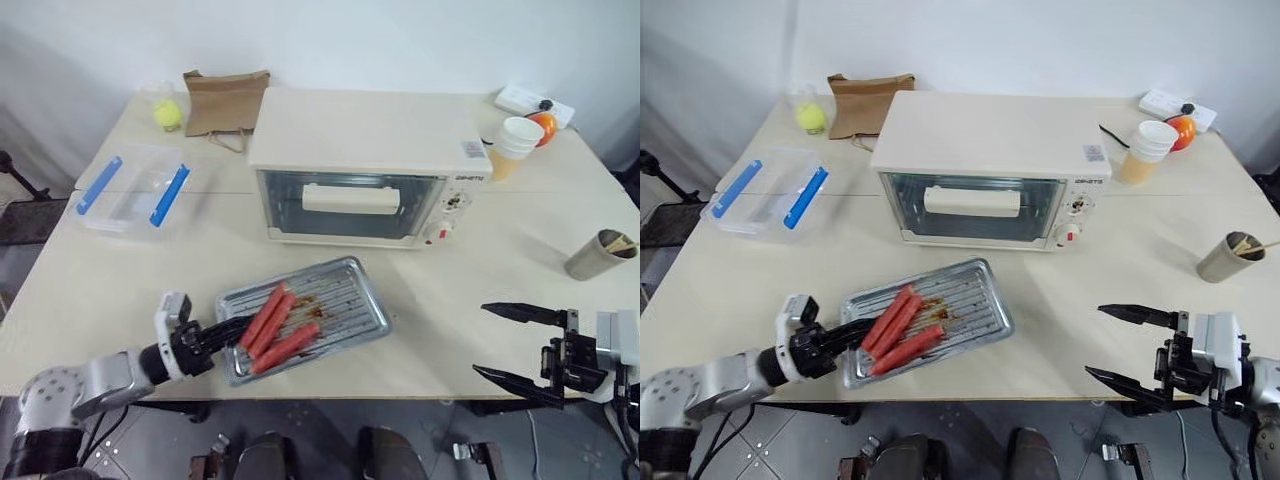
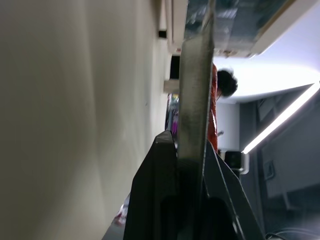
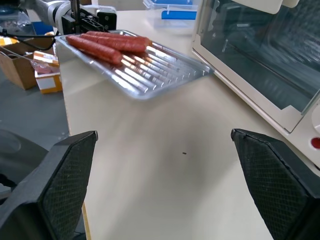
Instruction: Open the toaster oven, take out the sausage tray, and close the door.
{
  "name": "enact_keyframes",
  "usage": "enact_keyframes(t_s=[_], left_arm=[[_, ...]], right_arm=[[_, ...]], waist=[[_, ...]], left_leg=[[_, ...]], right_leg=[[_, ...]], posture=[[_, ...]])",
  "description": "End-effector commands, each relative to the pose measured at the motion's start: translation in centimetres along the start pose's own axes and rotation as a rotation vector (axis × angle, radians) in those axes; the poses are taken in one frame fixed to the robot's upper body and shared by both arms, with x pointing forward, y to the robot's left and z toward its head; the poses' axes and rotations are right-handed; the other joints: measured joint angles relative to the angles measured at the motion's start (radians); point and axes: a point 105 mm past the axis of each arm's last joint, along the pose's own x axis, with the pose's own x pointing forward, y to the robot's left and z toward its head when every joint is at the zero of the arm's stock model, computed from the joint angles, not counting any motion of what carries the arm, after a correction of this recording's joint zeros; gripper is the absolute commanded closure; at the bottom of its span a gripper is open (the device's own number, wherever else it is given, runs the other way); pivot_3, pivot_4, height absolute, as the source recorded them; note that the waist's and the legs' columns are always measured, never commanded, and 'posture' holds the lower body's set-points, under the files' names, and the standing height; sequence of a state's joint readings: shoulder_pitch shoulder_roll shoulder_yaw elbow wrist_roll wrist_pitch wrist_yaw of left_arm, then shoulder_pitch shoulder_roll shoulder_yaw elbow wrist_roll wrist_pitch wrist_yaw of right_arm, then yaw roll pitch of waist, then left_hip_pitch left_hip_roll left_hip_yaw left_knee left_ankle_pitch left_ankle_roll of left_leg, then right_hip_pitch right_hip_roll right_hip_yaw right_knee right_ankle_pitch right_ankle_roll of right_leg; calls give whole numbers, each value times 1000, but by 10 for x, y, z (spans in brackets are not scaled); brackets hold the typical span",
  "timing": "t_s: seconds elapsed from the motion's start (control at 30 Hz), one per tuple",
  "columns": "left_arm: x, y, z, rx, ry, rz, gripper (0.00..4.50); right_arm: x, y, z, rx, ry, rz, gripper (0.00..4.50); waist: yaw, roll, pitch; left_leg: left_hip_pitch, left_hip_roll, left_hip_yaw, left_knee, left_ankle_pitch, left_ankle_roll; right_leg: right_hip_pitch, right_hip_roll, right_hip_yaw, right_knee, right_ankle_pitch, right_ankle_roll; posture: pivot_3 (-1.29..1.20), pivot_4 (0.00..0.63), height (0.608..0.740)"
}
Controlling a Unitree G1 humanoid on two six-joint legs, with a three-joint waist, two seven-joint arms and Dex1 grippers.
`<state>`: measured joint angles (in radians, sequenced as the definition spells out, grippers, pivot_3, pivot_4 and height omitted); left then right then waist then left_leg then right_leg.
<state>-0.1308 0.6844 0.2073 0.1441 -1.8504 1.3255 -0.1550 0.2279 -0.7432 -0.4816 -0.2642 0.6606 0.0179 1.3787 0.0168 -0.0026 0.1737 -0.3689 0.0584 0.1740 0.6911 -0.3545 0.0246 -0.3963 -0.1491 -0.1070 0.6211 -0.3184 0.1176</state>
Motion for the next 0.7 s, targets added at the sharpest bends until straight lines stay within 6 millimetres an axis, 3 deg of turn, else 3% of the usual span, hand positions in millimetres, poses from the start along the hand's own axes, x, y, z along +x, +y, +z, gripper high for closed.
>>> enact_keyframes(t_s=[0.03, 0.27, 0.47, 0.7], left_arm=[[24, 12, -5, 2, 79, 42, 4500], [61, 19, -5, 51, 191, 116, 4500], [81, 28, -9, 62, 272, 199, 4500], [103, 23, -3, 77, 257, 181, 4500]], right_arm=[[-6, 0, 12, -55, 4, -21, 20], [-12, 5, 9, -38, 35, -45, 20], [-10, 7, 11, -37, 32, -48, 20], [-6, 6, 11, -35, 29, -43, 20]], waist=[[16, 4, -2], [55, 7, -4], [64, 10, -5], [68, 16, -9]], left_leg=[[0, -1, 0, 0, 0, 1], [0, -15, -6, 0, 2, 3], [-1, -25, -8, 0, 2, 5], [0, -34, -15, -2, 2, 7]], right_leg=[[1, -1, 0, 0, 0, 0], [5, -14, 2, -1, 5, 8], [8, -22, 2, -6, 11, 20], [19, -31, -4, -21, 16, 29]], posture=[[0, 150, 740], [0, 150, 740], [0, 150, 740], [0, 150, 740]])
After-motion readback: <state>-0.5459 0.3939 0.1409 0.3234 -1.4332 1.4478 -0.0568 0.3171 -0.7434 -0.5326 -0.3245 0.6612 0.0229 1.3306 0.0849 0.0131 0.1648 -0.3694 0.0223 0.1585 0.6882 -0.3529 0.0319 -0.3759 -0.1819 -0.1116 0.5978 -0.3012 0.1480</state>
